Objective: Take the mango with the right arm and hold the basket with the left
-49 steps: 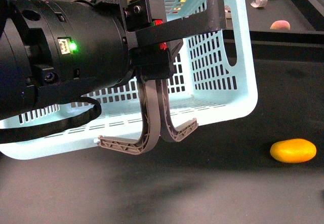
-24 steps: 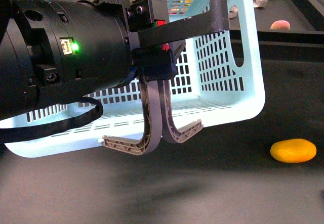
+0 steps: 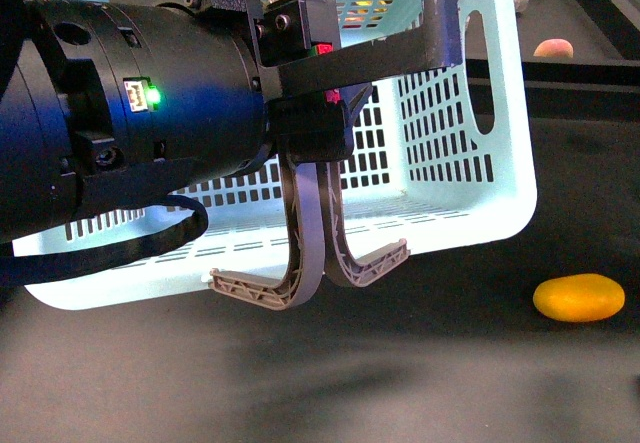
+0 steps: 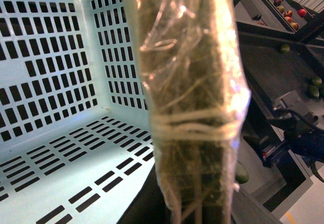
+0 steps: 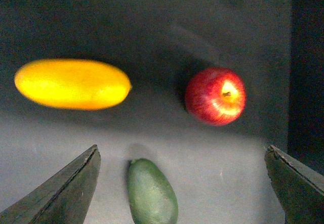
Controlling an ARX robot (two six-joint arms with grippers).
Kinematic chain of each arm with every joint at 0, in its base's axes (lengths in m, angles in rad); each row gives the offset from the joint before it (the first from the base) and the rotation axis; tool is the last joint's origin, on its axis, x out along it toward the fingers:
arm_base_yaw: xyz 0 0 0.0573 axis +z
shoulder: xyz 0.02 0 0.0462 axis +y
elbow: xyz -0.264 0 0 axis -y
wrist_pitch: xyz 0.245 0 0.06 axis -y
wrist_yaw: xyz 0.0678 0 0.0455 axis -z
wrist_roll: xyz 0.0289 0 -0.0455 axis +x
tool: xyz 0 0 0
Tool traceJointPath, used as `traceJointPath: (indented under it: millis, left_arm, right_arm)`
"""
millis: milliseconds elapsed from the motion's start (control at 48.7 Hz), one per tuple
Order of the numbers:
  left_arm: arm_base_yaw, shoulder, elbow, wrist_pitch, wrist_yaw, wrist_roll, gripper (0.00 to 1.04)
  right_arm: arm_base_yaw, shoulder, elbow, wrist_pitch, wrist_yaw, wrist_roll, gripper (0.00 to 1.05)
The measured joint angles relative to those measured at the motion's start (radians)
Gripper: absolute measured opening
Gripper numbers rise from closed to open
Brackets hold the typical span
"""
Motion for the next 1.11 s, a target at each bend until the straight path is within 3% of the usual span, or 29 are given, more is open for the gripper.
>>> traceJointPath:
  millis: [431, 1109]
  left_arm:
    - [0.0, 0.0, 0.0, 0.0, -0.003, 0.0, 0.09]
    - [0.0, 0.0, 0.0, 0.0, -0.002, 0.0, 0.09]
  right_arm:
    - [0.023, 0.314, 0.263, -0.202, -0.04, -0.342, 0.96]
    - [0.134, 0.579, 0.607, -0.282, -0.084, -0.362, 0.96]
